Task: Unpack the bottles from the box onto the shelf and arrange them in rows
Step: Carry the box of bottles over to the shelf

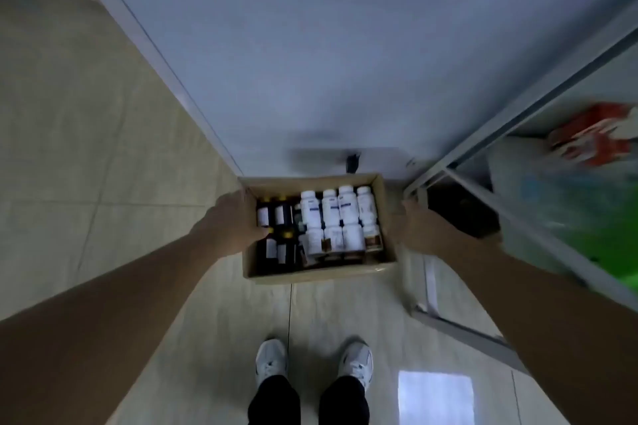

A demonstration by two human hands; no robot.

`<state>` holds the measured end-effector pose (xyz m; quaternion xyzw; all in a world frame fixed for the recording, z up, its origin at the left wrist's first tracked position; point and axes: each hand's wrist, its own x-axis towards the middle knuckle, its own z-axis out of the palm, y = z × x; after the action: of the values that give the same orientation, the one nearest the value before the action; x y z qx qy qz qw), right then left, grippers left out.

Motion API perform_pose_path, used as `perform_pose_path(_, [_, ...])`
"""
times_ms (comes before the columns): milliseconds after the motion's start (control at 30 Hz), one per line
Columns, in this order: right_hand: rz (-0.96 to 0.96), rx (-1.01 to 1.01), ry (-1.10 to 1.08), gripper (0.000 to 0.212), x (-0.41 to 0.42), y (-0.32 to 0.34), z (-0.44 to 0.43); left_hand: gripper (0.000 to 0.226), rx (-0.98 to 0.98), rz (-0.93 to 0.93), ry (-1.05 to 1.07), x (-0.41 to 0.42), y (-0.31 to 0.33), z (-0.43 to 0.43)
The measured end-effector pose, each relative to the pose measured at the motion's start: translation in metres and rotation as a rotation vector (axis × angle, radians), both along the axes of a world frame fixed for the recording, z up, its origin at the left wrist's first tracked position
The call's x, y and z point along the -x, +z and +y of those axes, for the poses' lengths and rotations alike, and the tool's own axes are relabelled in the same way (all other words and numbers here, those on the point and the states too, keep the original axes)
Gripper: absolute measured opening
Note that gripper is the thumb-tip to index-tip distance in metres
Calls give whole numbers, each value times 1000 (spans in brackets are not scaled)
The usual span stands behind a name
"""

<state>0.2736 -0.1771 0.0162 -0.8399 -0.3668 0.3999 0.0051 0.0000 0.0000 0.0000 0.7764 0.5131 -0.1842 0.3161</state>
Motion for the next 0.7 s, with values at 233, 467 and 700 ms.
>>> perform_pose_path(233, [-20,-49,-270,45,-7,-168,-5,76,153,-164,492,21,-169,-10])
perform_pose_path(467, [-78,-66,-417,24,-3,-211,-15,10,-28,-153,453,35,-194,-14])
perform_pose_path(700, [19,-74,-550,30,9,-150,-46,9,-28,-192,349,41,-122,-18])
